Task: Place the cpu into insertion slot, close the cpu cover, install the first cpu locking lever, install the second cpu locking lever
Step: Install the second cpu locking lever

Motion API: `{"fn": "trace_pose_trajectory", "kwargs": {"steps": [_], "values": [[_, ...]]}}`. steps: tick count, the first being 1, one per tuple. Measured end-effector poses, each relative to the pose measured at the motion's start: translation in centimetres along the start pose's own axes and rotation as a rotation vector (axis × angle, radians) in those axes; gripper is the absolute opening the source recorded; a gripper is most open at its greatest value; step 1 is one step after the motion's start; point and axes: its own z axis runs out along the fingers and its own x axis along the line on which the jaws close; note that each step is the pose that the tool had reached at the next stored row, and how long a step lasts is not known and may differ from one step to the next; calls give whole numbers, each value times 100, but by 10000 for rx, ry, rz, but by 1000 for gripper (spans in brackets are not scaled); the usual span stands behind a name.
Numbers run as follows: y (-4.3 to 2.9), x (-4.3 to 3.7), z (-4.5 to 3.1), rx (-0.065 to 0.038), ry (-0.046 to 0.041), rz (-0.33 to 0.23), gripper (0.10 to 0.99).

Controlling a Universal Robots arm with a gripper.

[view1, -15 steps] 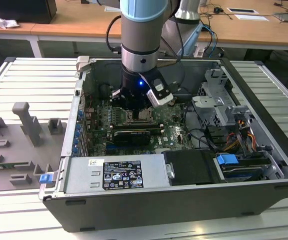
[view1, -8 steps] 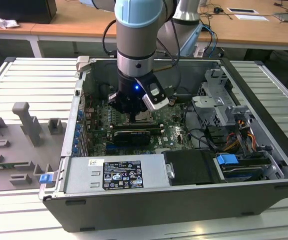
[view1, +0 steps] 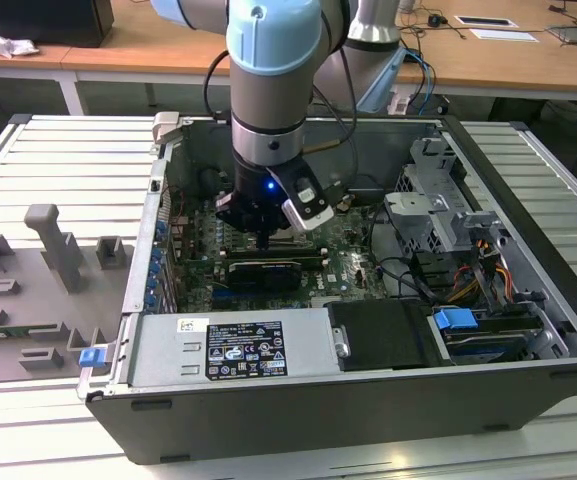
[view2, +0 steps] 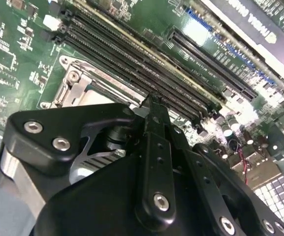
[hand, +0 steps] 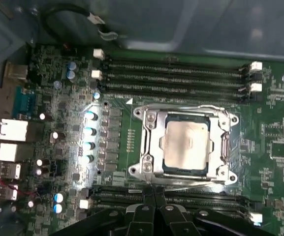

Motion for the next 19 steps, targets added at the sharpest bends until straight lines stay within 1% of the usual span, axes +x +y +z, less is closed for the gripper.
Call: {"fn": "trace_pose_trajectory", "kwargs": {"steps": [1, 2, 3, 4, 5, 6, 7, 8, 11, 12, 14, 16, 19], "values": [[-25, 9, 4, -117, -9, 0, 106], [-69, 24, 6, -327, -25, -1, 106], [-86, 27, 7, -415, -32, 0, 106], [-110, 31, 10, -572, -44, 1, 106], [-121, 36, 11, -696, -53, 0, 106], [-133, 43, 12, -875, -68, 0, 106], [-142, 53, 20, -1027, -80, 1, 106], [-148, 60, 28, -1076, -84, 0, 106], [-159, 84, 56, -1151, -89, -1, 106], [-166, 90, 70, -1197, -92, -4, 106], [-180, 104, 92, -1346, -101, -13, 106], [-193, 131, 112, -1425, -101, -47, 106], [-202, 144, 154, -1448, -95, -87, 106]]}}
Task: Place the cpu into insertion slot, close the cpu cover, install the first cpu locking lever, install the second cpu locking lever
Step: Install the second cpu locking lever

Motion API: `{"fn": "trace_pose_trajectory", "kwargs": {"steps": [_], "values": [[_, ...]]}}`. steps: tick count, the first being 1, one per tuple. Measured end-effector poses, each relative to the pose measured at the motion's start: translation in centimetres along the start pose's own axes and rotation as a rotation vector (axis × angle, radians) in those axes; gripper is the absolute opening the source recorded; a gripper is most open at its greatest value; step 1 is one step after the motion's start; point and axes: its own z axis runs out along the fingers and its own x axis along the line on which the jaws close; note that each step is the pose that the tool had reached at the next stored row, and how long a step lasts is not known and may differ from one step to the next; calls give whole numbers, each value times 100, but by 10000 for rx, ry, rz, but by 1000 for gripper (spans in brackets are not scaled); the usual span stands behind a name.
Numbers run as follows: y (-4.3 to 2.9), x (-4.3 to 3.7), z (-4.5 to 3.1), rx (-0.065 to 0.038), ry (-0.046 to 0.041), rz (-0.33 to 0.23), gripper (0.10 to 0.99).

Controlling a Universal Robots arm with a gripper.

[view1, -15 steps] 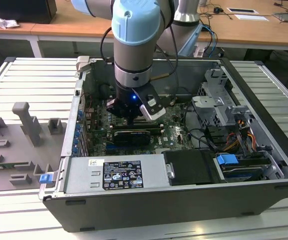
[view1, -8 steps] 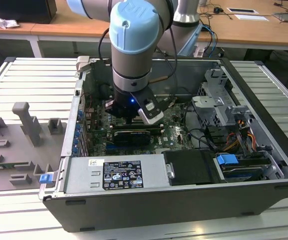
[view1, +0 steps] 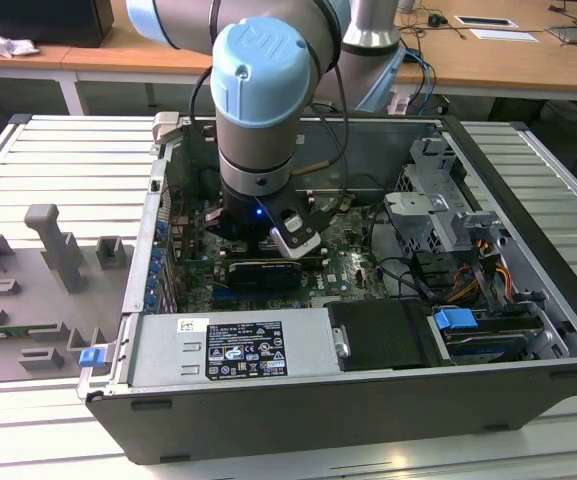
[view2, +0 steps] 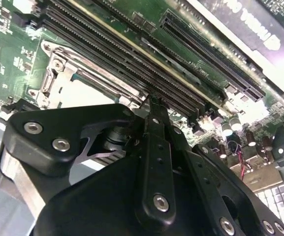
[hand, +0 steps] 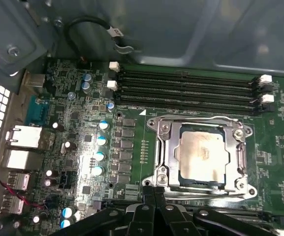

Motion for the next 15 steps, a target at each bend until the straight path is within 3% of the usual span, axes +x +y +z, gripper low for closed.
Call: {"fn": "trace_pose_trajectory", "kwargs": {"steps": [4, 8, 12, 15], "values": [[-10, 11, 36, -43, 4, -17, 106], [-19, 18, 70, -162, 5, -55, 106], [-28, 24, 108, -362, 2, -123, 106], [-21, 23, 86, -374, -5, -124, 106]]}}
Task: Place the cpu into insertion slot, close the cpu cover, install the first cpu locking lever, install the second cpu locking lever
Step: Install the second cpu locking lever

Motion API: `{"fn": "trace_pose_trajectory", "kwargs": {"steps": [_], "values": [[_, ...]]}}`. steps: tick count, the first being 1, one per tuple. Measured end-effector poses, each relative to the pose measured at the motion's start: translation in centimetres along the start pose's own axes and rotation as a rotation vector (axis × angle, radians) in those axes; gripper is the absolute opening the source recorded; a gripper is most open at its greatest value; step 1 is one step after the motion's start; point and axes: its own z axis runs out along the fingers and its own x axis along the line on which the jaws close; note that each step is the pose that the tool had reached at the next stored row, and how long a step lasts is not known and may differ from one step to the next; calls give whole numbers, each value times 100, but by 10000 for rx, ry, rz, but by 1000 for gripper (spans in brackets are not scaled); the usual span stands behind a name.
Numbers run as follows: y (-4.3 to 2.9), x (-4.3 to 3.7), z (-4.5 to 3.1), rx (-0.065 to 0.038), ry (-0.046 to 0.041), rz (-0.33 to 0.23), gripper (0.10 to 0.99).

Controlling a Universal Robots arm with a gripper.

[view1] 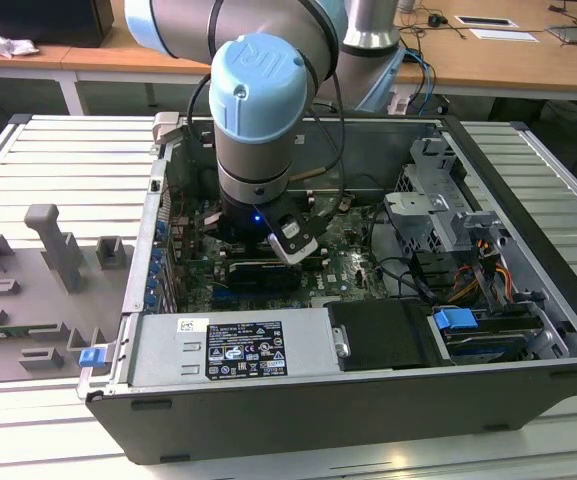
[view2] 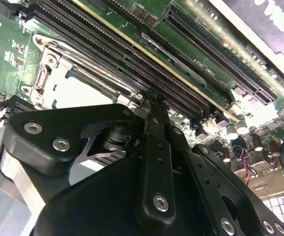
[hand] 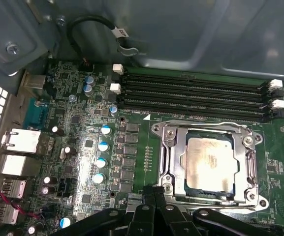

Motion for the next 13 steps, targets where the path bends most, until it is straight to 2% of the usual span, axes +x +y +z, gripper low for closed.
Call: {"fn": "trace_pose_trajectory", "kwargs": {"steps": [3, 7, 10, 13], "values": [[36, -3, -114, 6, 7, 1, 106], [71, -6, -226, 6, 8, 1, 106], [86, -7, -272, 7, 8, 0, 106], [92, -8, -288, 4, 6, 0, 106]]}}
